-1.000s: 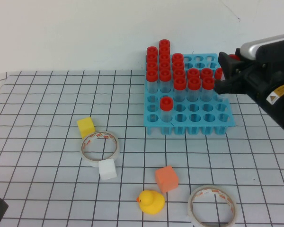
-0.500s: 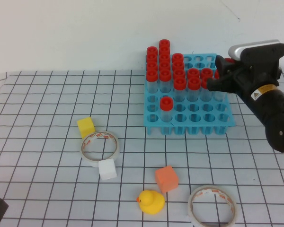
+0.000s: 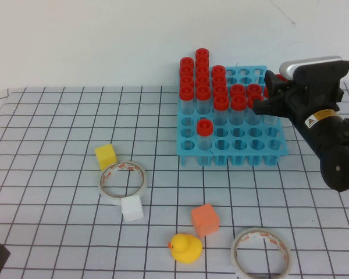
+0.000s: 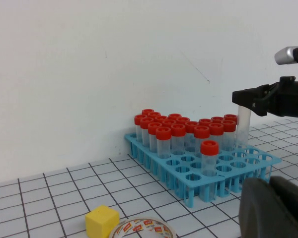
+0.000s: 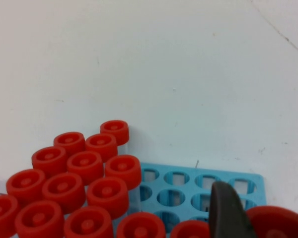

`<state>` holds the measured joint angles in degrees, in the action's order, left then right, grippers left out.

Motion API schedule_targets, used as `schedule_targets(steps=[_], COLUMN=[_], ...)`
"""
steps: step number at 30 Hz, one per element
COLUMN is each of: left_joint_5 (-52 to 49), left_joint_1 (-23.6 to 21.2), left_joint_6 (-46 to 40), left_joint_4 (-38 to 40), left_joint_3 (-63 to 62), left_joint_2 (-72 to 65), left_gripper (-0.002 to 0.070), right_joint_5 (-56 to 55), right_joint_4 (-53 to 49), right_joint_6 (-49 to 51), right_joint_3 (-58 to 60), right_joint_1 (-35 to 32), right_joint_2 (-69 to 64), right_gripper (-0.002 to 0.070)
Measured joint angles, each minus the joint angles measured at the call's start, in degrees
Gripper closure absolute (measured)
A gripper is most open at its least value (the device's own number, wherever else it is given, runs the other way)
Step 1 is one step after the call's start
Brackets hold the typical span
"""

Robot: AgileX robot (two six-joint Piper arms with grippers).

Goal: Place the test tubes

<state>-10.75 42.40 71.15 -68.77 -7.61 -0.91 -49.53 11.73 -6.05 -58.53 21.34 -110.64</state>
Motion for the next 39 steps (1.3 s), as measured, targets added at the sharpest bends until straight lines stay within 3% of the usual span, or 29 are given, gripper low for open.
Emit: schedule_targets(steps=[39], left_joint_5=[0.0], left_joint_1=[0.0], left_joint_6=[0.0], left_joint_4=[0.0], left_joint_3=[0.0], left_joint_2=[0.0], left_gripper=[0.0676], right_joint_5=[-1.5], right_joint_4=[0.1], right_joint_6=[0.0], right_joint_3=[0.0], right_joint_1=[0.0], right_joint_2=[-0.5], right_gripper=[0.0393])
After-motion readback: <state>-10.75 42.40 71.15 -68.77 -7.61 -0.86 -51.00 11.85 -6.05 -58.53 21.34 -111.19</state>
